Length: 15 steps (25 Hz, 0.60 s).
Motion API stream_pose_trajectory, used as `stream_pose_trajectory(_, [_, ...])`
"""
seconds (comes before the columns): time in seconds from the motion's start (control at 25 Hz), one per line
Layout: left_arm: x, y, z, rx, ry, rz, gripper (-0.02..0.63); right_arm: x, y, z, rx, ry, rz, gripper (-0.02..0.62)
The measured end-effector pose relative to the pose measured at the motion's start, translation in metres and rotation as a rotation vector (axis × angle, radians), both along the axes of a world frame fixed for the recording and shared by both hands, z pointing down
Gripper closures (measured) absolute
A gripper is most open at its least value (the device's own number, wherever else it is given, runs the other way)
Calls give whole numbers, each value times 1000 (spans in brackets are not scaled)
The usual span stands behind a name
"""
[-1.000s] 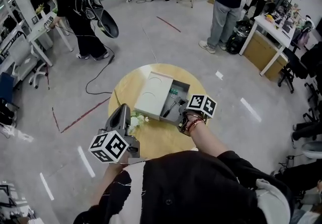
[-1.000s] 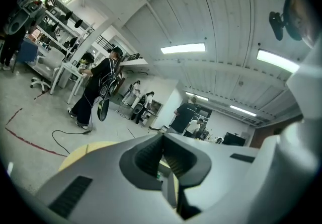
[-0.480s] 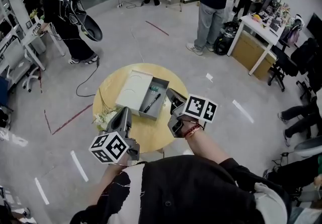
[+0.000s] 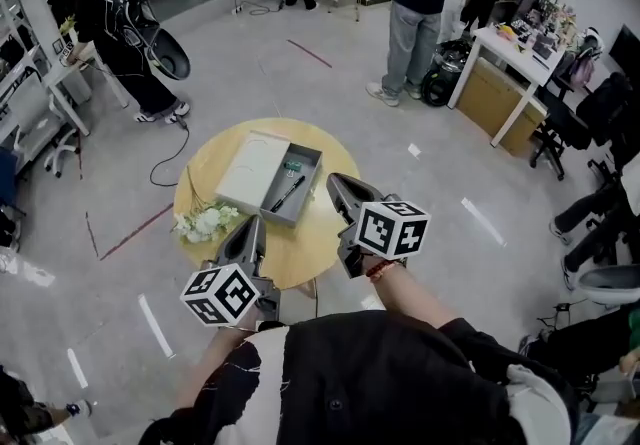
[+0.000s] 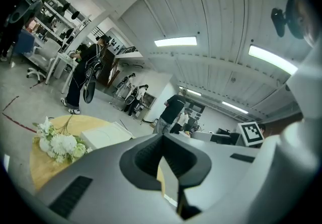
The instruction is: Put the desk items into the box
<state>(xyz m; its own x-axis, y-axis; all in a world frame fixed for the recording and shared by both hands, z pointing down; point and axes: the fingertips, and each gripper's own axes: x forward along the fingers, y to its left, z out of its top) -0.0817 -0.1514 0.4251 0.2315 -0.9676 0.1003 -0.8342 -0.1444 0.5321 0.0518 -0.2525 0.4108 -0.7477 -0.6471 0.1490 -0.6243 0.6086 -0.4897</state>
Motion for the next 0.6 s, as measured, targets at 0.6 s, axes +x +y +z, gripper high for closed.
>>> stream_pose_trajectory(0.6, [15, 6, 11, -17, 3, -6, 595, 8, 11, 17, 21, 90, -43, 591])
